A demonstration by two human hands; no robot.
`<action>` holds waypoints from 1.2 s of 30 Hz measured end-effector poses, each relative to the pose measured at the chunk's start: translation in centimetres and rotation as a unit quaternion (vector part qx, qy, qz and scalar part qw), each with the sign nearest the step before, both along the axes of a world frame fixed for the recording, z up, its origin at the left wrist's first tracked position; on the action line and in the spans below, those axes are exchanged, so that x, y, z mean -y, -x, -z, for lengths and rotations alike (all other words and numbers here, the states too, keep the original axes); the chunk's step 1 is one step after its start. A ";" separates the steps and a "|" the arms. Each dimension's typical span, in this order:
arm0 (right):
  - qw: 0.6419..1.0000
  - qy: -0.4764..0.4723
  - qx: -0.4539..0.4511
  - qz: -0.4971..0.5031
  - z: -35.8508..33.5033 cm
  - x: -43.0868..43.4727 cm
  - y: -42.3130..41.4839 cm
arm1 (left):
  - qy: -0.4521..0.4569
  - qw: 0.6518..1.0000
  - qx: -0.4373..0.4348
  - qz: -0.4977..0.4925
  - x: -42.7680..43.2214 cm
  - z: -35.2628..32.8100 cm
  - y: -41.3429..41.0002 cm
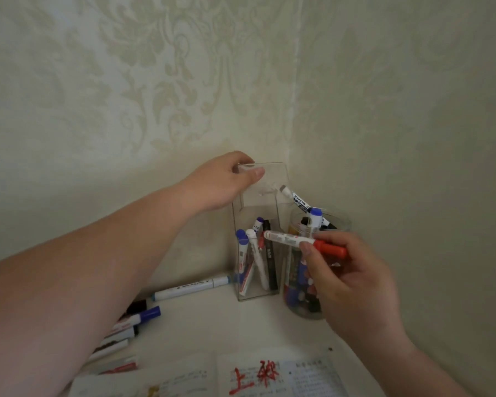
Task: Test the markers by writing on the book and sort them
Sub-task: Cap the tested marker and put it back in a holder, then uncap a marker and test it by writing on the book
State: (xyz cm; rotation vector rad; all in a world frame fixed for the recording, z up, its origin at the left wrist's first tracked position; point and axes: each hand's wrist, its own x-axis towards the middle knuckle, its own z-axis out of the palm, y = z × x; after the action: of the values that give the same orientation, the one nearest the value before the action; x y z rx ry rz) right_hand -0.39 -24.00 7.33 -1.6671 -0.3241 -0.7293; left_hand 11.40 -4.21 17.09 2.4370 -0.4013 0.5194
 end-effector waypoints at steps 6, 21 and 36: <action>0.990 0.113 -0.074 0.047 -3.6 -1.5 -3.9 | 0.015 1.000 -0.003 -0.001 0.4 -0.5 -0.3; 0.945 0.240 -0.107 0.196 -8.1 3.2 -6.4 | 0.000 1.000 -0.012 0.002 0.0 1.0 0.7; 0.899 0.381 -0.200 0.084 -11.3 2.1 -10.8 | 0.032 0.980 0.181 0.071 -0.4 8.7 8.2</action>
State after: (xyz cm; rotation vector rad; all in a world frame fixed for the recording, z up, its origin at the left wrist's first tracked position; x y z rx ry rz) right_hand 10.37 -26.06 18.66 -2.5663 -0.1739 -0.3681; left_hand 3.22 -3.77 8.44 2.2311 -0.6917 0.9013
